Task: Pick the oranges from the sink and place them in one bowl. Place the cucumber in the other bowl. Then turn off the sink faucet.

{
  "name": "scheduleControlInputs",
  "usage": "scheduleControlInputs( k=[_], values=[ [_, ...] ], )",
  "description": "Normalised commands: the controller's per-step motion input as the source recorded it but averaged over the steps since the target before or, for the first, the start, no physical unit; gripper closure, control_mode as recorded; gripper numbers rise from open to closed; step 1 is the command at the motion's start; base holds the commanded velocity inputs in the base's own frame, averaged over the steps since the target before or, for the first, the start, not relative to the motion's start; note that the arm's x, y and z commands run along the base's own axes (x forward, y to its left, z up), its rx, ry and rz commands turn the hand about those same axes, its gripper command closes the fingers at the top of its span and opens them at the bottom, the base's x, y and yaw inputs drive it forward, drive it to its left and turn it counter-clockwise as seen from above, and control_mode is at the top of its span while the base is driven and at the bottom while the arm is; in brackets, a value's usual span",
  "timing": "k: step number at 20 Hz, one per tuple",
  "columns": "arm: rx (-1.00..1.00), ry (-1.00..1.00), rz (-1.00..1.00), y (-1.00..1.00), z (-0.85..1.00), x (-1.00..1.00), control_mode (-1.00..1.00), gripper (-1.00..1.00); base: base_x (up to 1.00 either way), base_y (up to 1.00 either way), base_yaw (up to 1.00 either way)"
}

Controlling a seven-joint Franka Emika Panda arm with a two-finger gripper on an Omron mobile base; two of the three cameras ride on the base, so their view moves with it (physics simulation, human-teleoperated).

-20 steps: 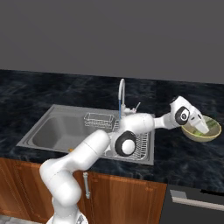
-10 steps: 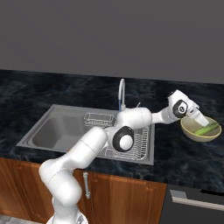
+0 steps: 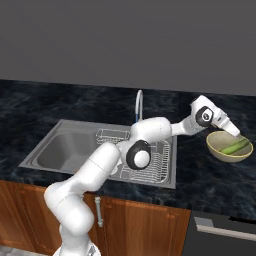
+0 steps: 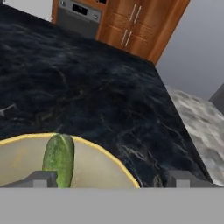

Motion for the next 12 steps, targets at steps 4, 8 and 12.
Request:
scheduleControlInputs(
  k=[4,8,12],
  values=[
    [0.0,0.09,0.0,0.19,0.38,-0.41,-1.0,-1.0,0.0,0.0,0.0],
    [0.03,0.1,0.0,0.22,0.38,-0.53,-1.0,-1.0,0.0,0.0,0.0],
    [0.03,0.05,0.0,0.35,0.24,-0.74,-1.0,-1.0,0.0,0.0,0.0]
  ],
)
